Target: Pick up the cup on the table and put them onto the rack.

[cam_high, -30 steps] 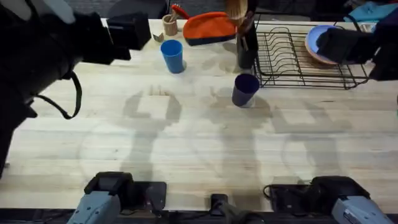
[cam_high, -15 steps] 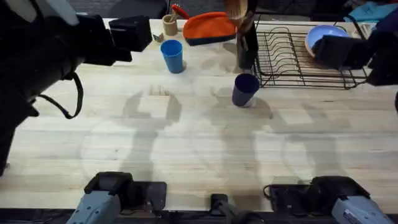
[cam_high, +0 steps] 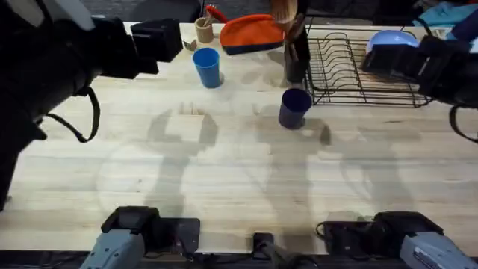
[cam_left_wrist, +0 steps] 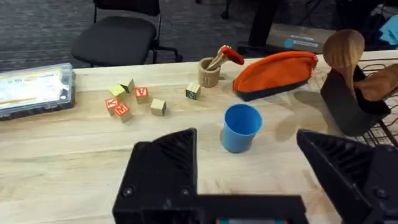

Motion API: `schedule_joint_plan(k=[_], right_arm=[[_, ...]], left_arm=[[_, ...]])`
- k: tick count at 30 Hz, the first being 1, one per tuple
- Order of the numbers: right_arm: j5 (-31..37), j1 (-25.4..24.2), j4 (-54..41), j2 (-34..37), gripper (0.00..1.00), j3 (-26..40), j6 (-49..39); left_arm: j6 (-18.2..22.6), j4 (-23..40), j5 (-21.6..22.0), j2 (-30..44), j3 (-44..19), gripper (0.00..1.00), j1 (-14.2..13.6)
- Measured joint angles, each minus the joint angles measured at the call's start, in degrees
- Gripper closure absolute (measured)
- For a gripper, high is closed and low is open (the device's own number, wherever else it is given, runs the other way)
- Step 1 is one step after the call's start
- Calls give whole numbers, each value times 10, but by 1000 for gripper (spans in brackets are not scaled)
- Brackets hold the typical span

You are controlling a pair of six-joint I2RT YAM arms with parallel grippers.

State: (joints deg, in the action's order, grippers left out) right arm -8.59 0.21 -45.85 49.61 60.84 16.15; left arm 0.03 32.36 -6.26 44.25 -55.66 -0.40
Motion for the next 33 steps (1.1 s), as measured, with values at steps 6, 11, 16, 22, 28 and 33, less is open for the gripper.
schedule_joint_plan(k=[6, 11, 16, 22, 28, 33], right_arm=[[30, 22, -1, 26, 7, 0, 50], [88, 87, -1, 43, 7, 0, 83], [234, 222, 0, 68, 7, 0, 149], [281, 286, 10, 108, 7, 0, 170], [293, 316, 6, 168, 7, 0, 197], [296, 316, 7, 192, 7, 0, 201]], left_arm=[[0, 0, 0, 0, 0, 8, 0], [0, 0, 0, 0, 0, 8, 0], [0, 0, 0, 0, 0, 8, 0], [0, 0, 0, 0, 0, 8, 0], [0, 1, 0, 0, 0, 8, 0], [0, 0, 0, 0, 0, 7, 0]])
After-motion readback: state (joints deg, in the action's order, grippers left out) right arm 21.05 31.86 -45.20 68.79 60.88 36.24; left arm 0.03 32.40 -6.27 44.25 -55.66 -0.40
